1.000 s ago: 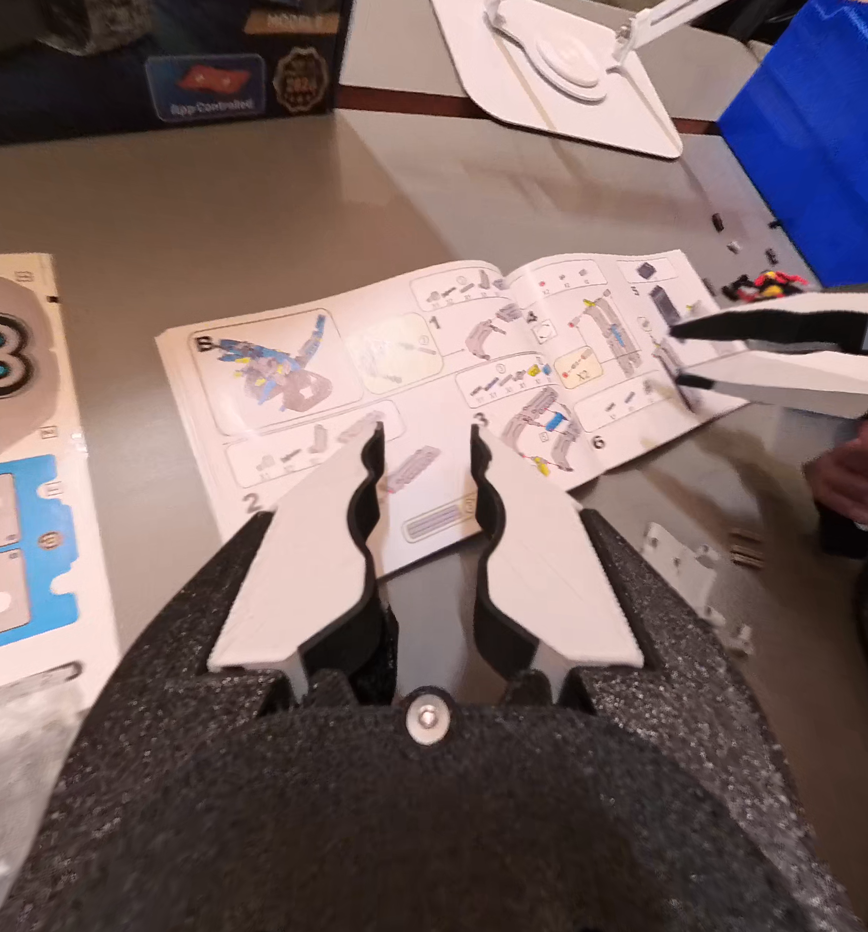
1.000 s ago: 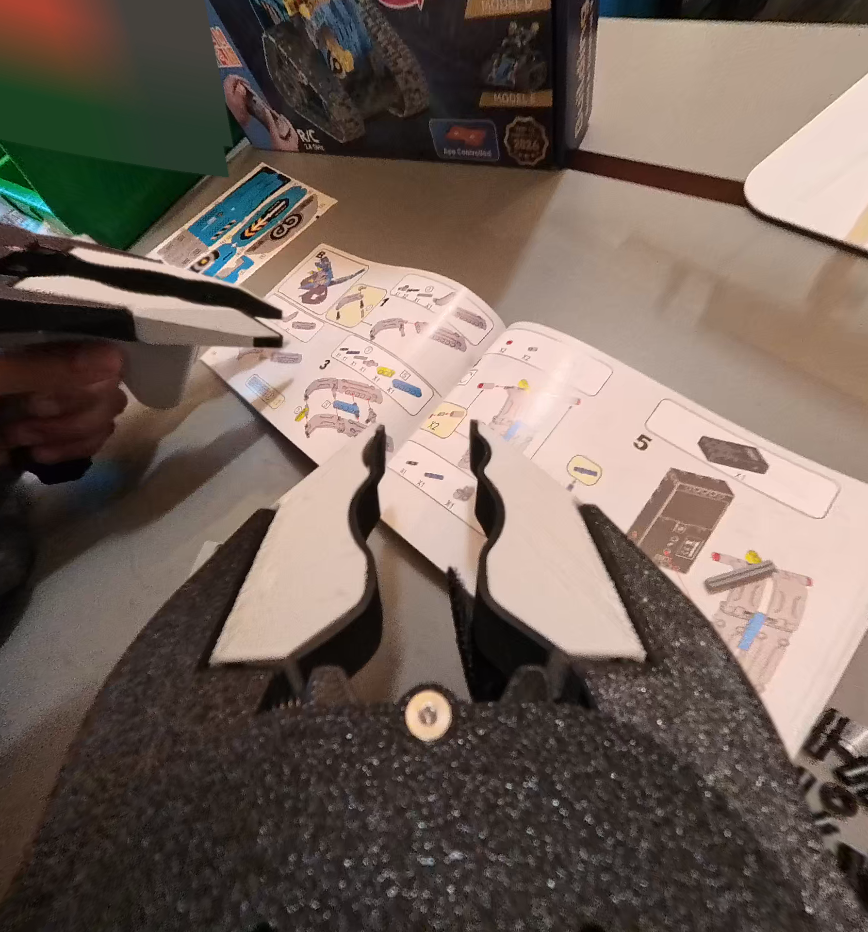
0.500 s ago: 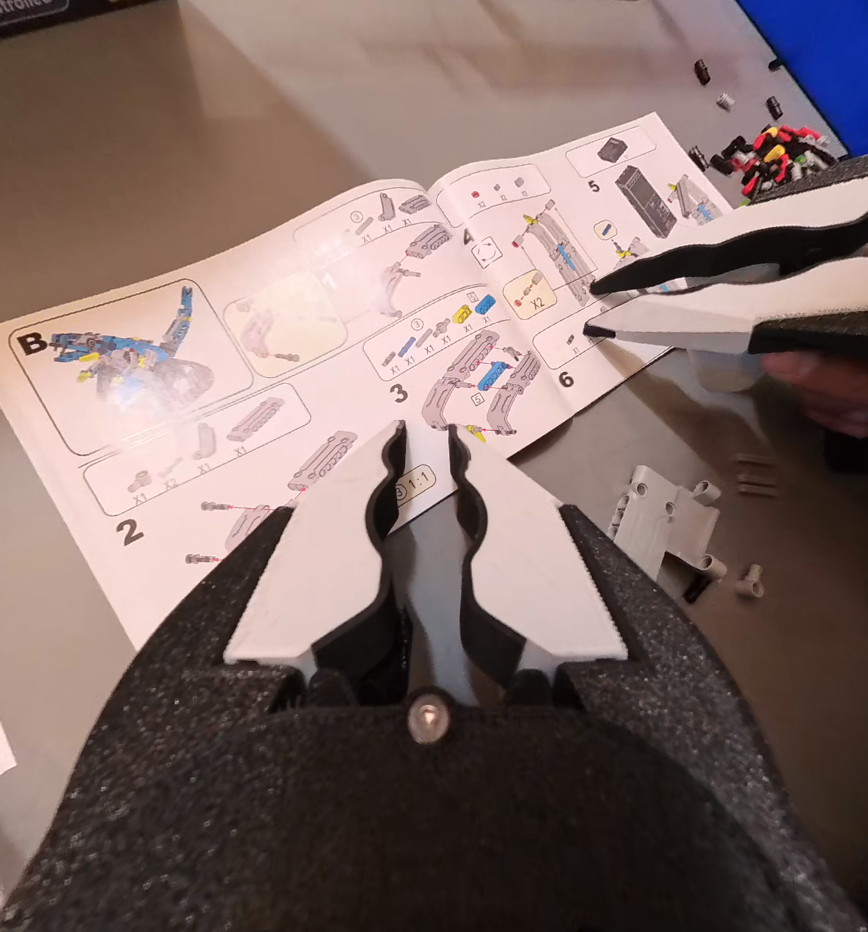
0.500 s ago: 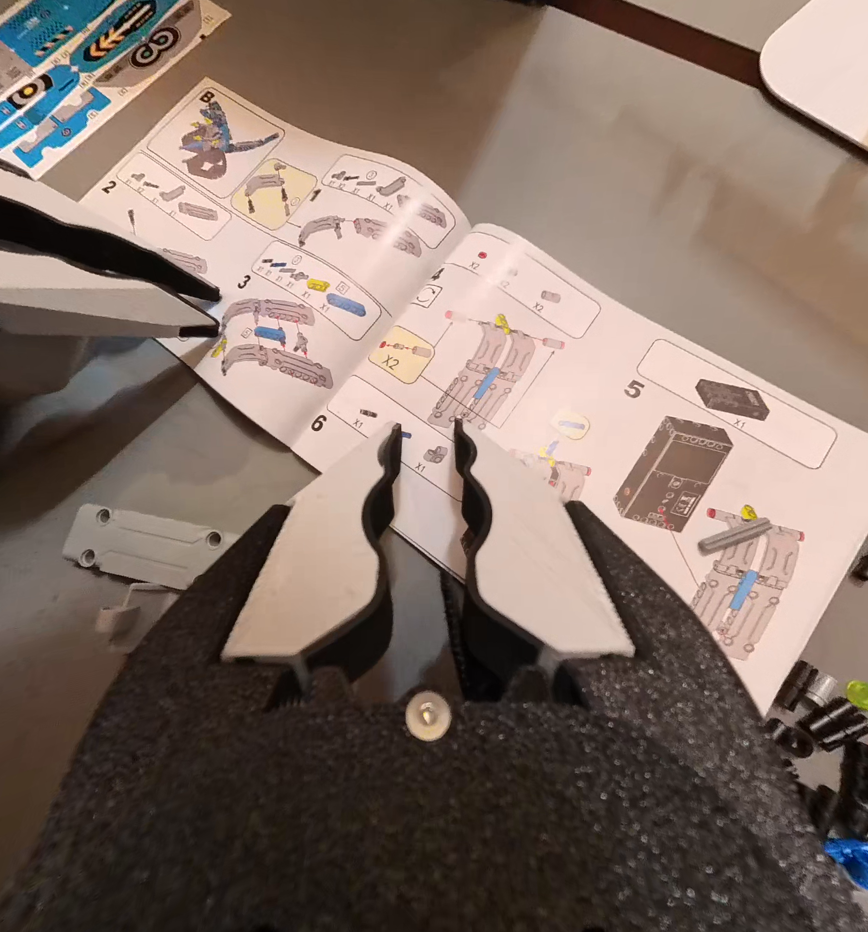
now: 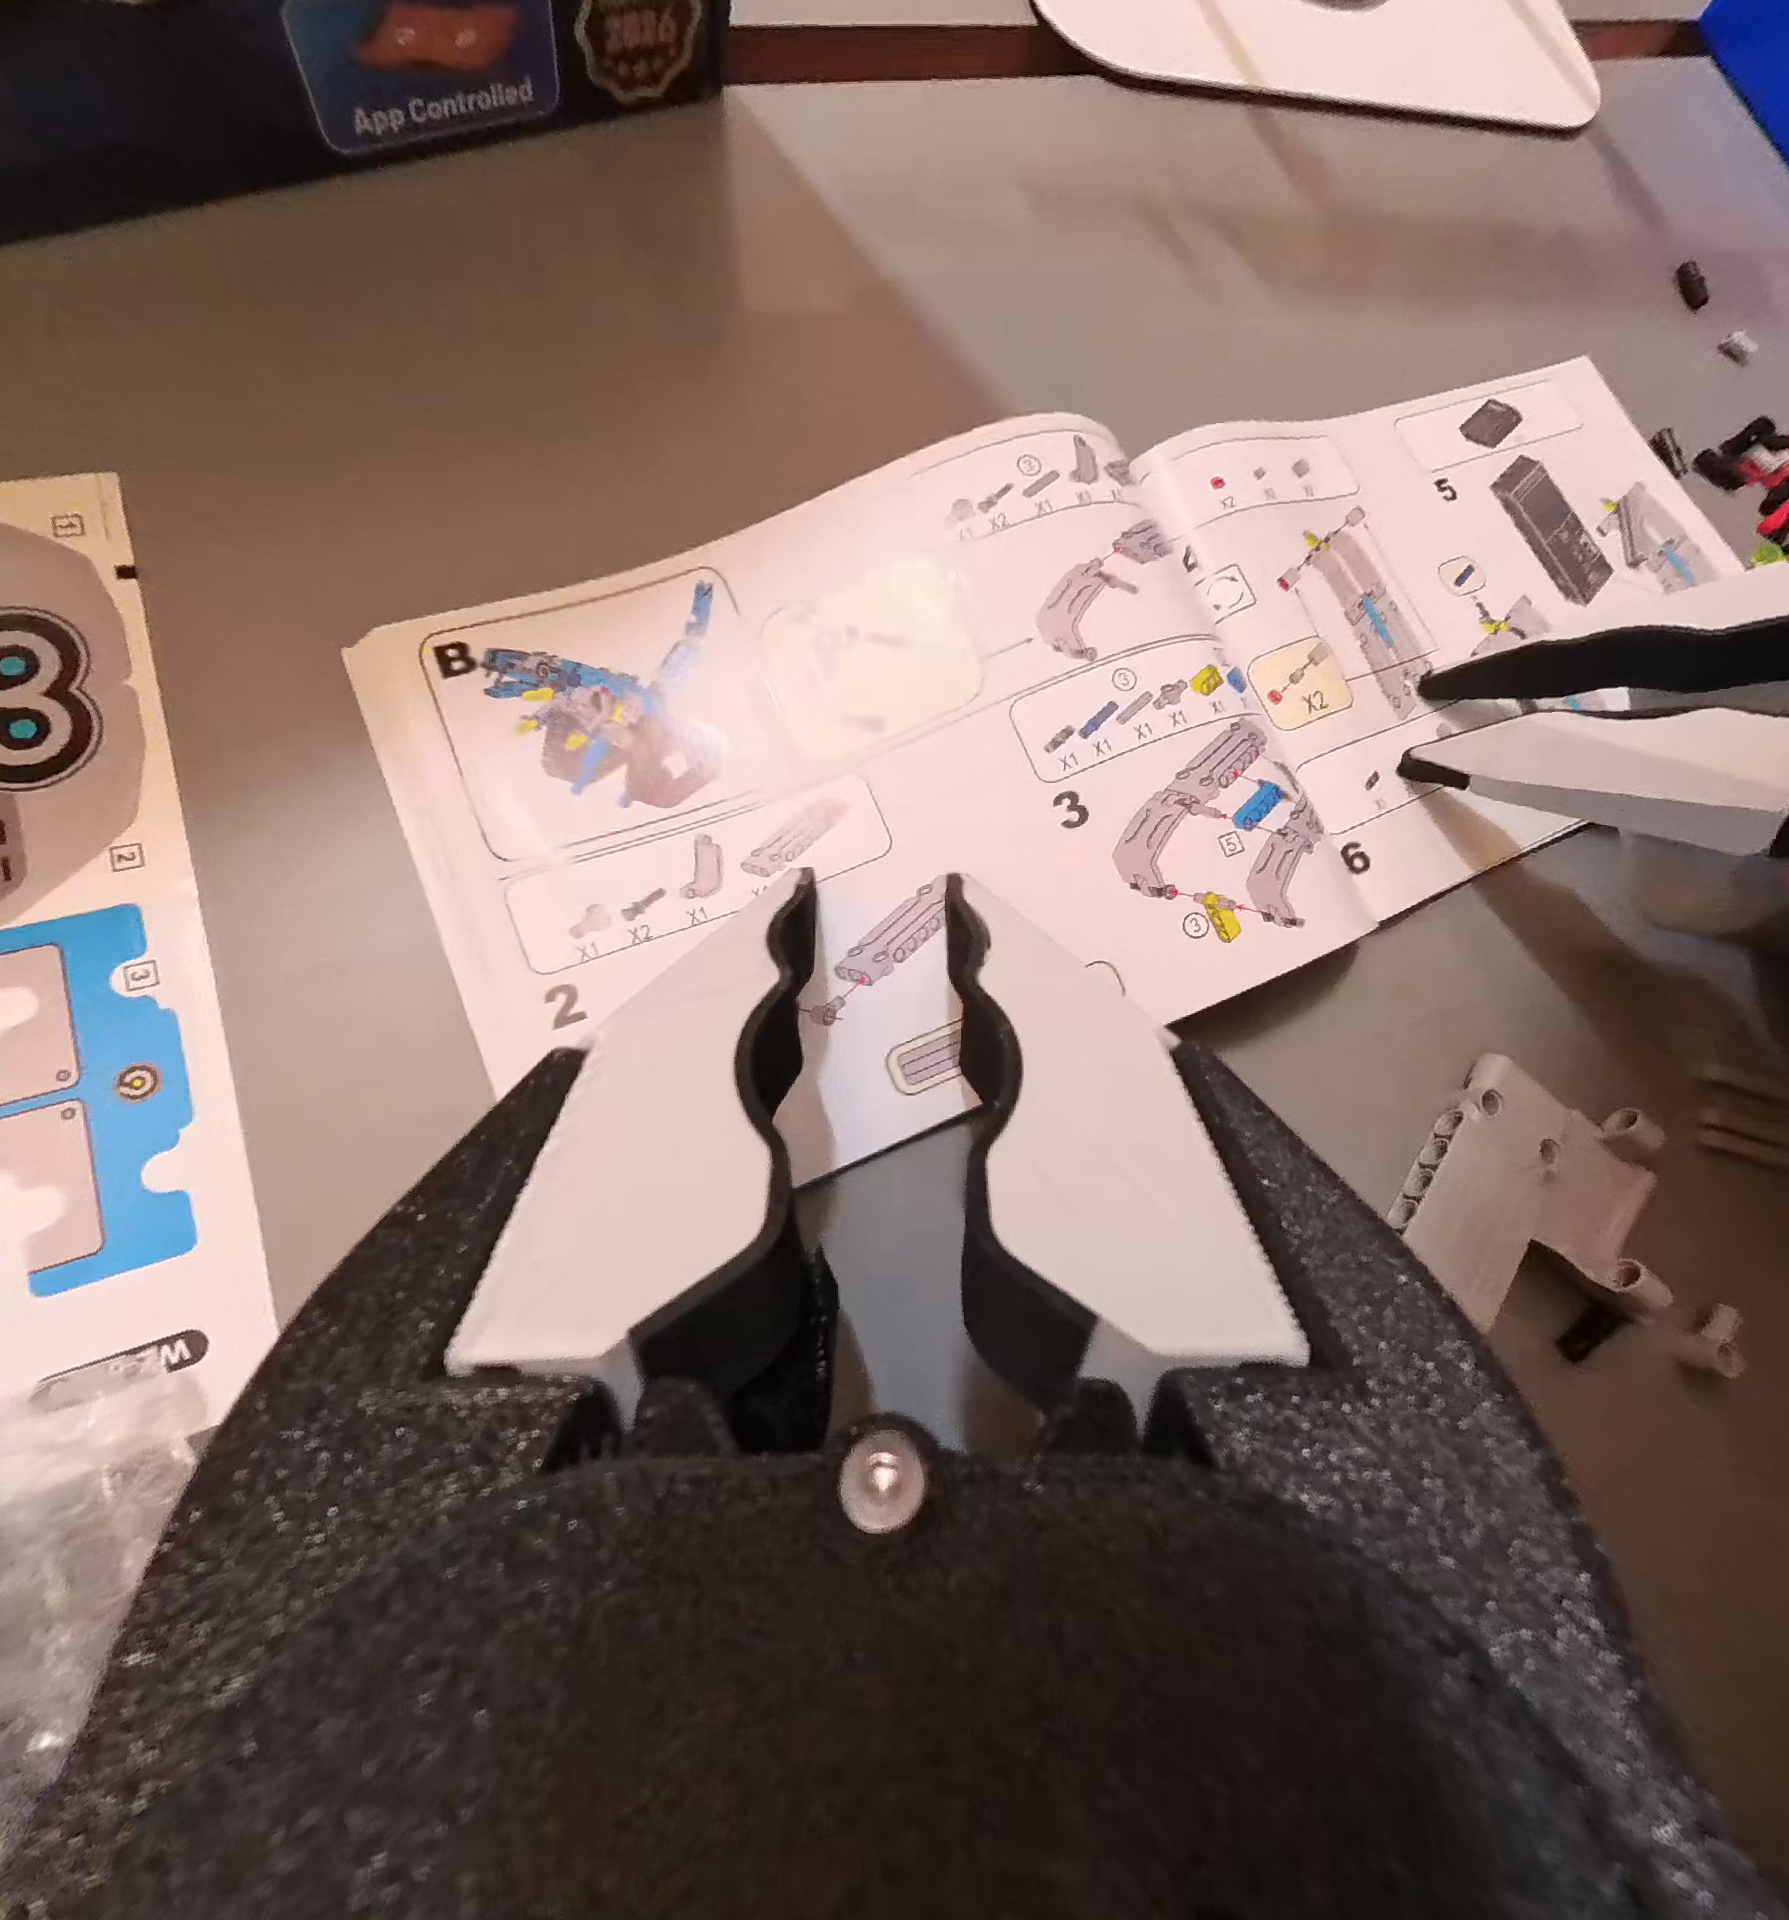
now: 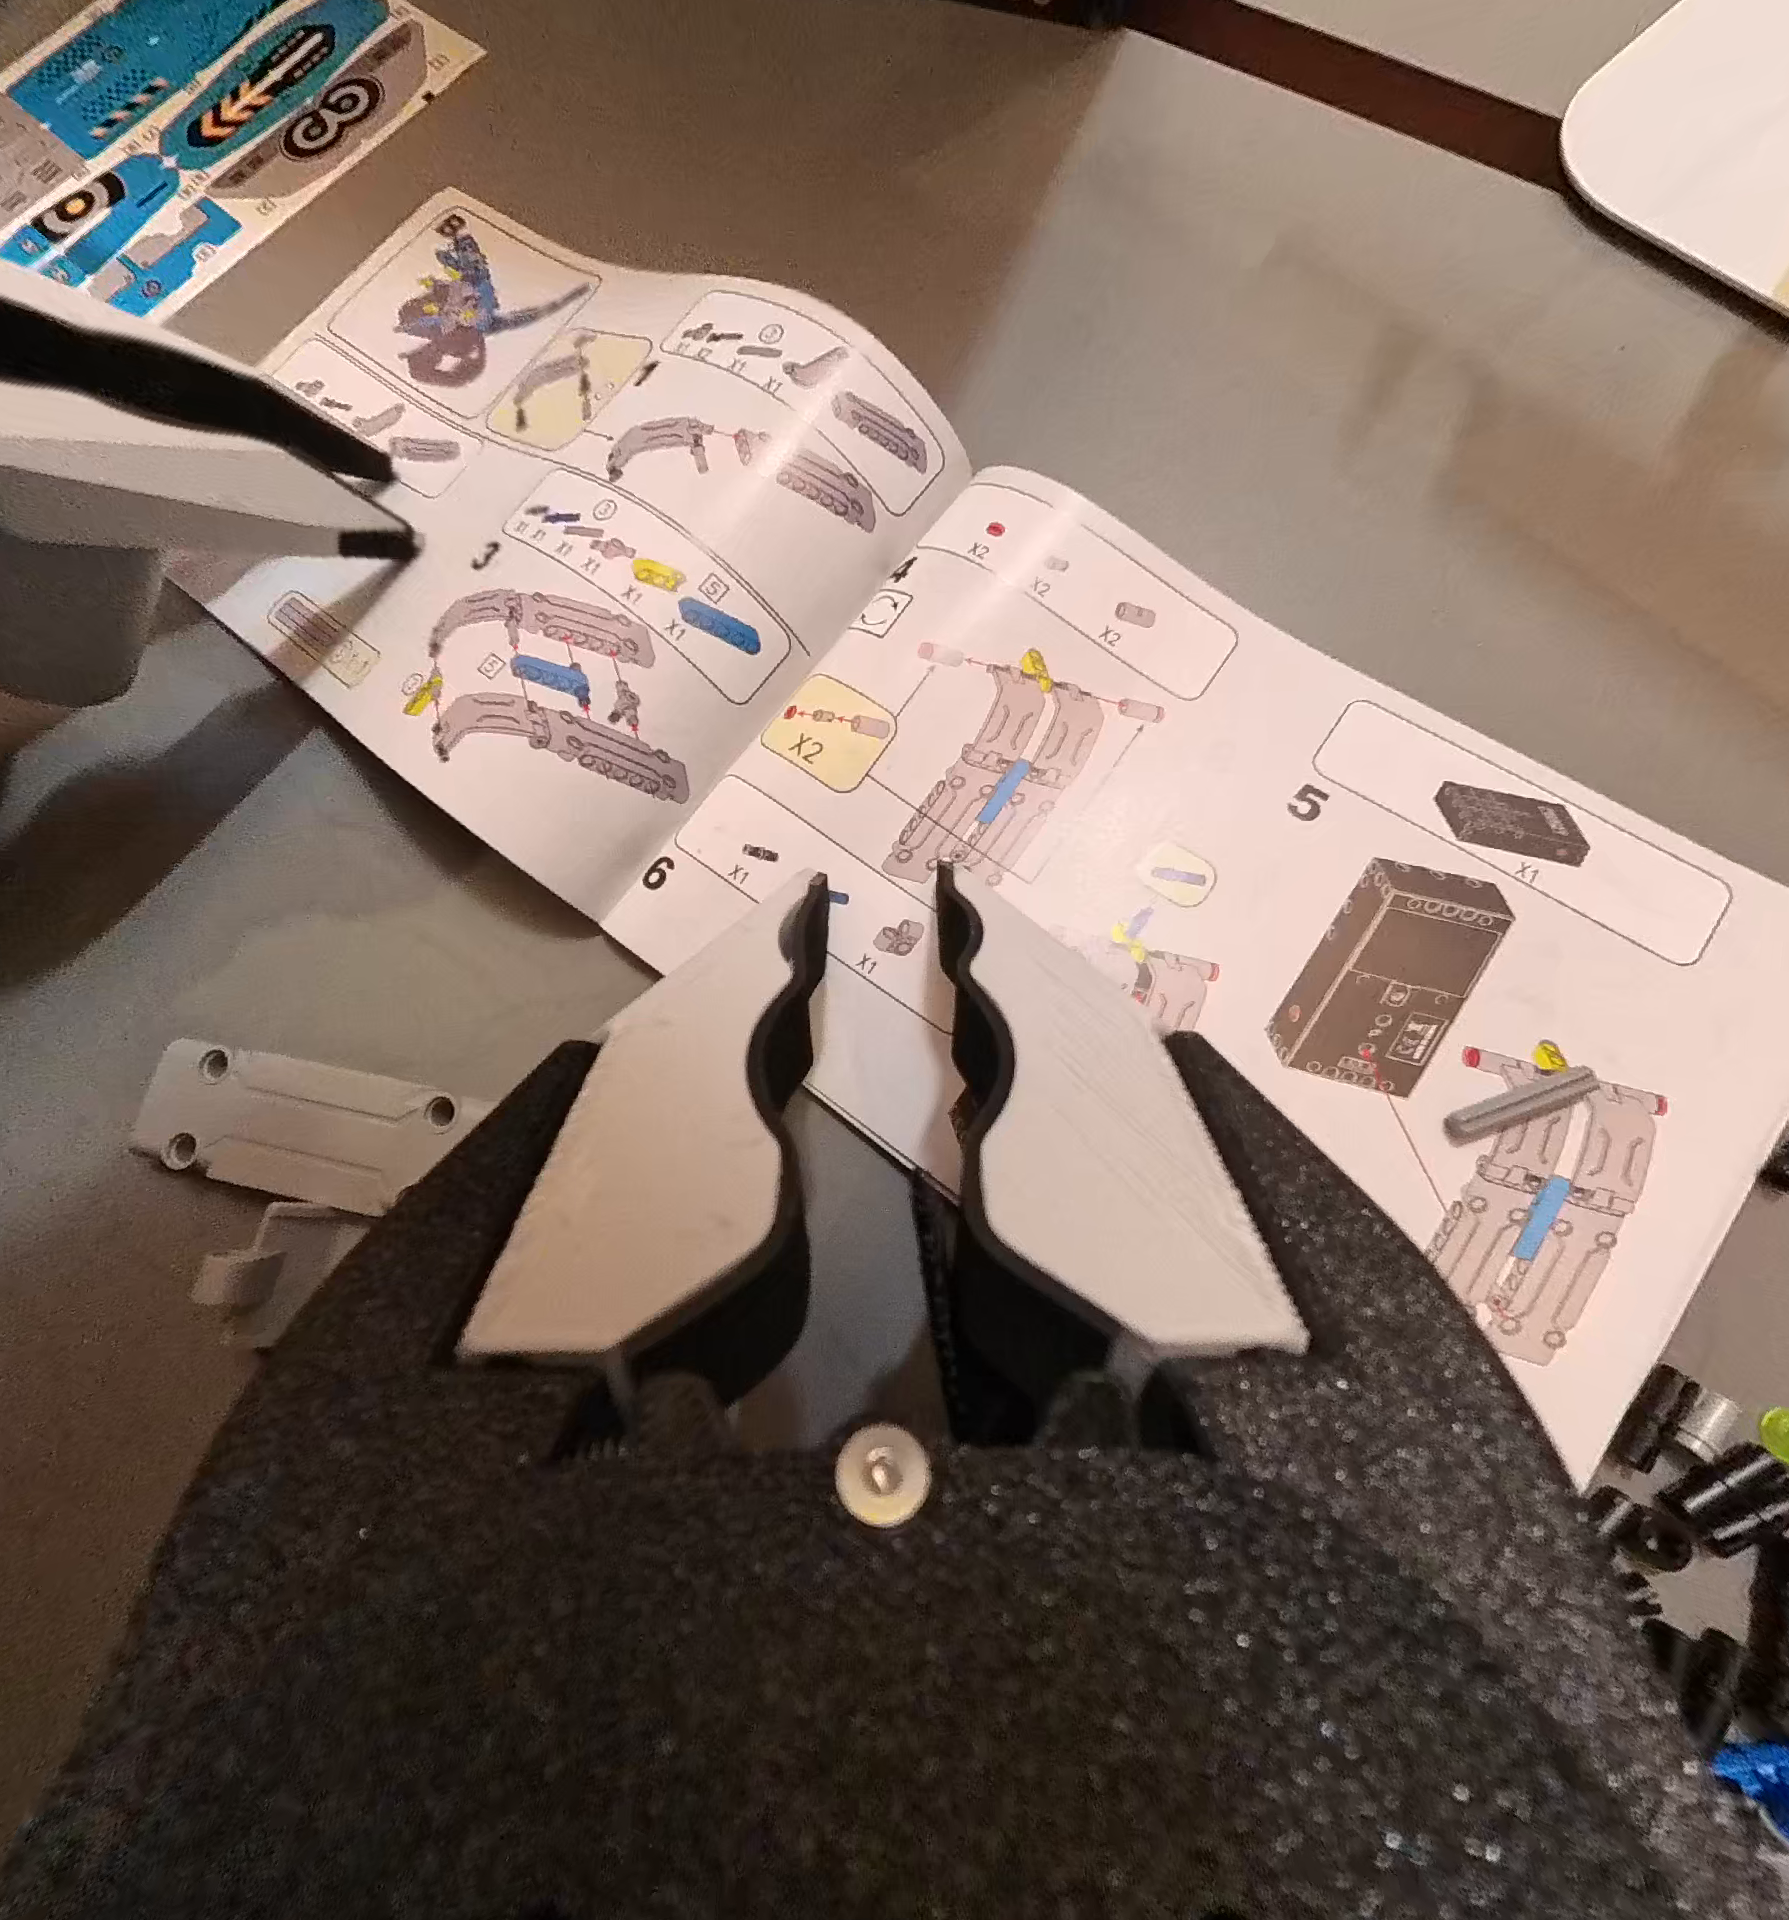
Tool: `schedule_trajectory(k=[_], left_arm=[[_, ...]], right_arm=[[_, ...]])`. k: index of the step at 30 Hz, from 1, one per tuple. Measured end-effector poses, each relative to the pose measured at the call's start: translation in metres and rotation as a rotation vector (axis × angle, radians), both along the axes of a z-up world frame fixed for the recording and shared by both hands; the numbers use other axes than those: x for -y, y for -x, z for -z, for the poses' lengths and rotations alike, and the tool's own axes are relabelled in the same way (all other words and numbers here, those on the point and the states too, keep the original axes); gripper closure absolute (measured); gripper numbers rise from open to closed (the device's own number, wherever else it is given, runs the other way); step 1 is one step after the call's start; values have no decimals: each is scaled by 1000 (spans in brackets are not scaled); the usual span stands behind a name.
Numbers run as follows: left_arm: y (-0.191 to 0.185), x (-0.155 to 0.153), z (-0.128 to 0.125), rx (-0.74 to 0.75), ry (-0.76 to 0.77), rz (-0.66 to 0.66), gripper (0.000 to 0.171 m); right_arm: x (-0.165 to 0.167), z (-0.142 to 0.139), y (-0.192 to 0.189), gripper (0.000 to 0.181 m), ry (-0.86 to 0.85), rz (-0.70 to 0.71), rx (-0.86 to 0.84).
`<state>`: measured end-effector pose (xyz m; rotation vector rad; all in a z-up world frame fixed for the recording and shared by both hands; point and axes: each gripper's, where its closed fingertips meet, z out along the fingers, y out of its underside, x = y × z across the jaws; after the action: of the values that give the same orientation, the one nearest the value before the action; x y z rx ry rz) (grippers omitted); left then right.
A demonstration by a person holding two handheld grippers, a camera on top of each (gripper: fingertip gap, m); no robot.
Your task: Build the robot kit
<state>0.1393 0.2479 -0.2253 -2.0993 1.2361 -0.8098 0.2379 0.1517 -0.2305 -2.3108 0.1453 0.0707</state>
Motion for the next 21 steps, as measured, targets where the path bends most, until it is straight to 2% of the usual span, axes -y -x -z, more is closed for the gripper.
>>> schedule_trajectory(k=[21], left_arm=[[-3,4,-4,19,-1,17,148]], right_arm=[[0,0,0,162,-10,6,-14]])
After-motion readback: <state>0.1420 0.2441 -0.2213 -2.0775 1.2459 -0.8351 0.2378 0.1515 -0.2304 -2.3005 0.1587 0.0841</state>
